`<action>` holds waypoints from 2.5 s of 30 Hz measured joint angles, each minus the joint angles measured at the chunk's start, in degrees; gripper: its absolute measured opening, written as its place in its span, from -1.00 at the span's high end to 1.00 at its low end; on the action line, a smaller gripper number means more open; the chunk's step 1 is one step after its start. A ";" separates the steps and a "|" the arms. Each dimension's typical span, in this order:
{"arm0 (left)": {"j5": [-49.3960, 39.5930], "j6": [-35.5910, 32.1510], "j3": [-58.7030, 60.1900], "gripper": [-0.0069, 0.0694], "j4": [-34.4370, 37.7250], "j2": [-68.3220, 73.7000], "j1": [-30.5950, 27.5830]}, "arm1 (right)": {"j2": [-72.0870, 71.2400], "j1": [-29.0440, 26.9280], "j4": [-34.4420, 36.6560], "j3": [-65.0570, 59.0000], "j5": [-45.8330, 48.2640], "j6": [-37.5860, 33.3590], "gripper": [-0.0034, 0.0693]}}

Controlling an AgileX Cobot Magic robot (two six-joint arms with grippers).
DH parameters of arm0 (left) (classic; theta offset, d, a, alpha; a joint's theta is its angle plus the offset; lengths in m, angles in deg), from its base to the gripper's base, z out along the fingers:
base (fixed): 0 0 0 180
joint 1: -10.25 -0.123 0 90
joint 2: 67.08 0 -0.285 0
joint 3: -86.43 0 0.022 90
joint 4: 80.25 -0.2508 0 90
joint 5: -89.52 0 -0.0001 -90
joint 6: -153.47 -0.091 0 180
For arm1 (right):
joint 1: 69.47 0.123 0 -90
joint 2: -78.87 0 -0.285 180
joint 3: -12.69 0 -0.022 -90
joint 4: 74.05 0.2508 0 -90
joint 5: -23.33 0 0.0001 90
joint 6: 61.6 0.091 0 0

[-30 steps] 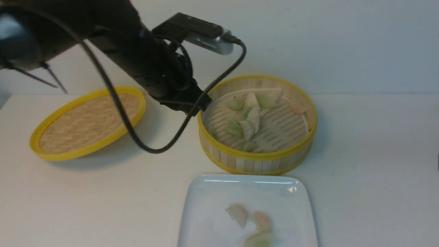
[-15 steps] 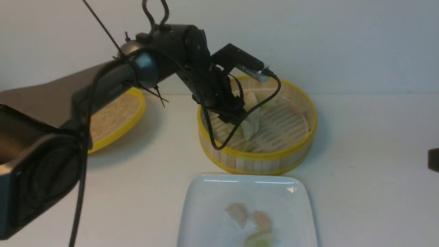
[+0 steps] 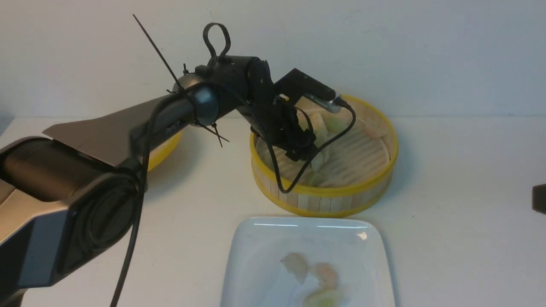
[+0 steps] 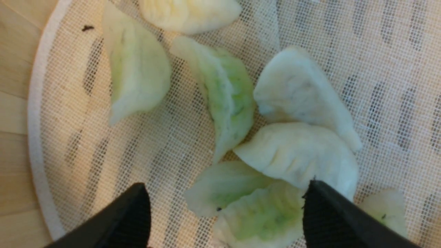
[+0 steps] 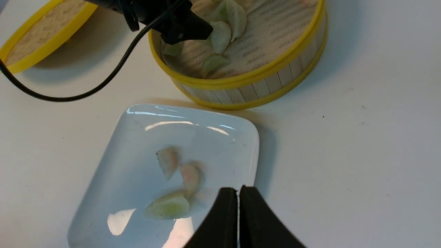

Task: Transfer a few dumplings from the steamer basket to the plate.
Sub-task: Use the left arm to grab a dumpling from the steamer, then use the left arm to put the dumpling into the plate

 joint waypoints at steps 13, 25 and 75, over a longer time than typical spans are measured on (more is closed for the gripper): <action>-3.55 0.00 0.01 0.80 2.75 -1.11 0.34 | 0.00 0.00 0.00 0.00 0.00 -0.64 0.91; -5.19 -0.15 0.39 0.83 3.08 -5.88 0.59 | 0.00 0.00 0.00 0.00 0.19 -1.45 0.91; -25.74 3.06 0.59 0.45 1.99 -23.50 -3.89 | 0.00 0.00 0.17 0.00 0.23 -1.79 0.91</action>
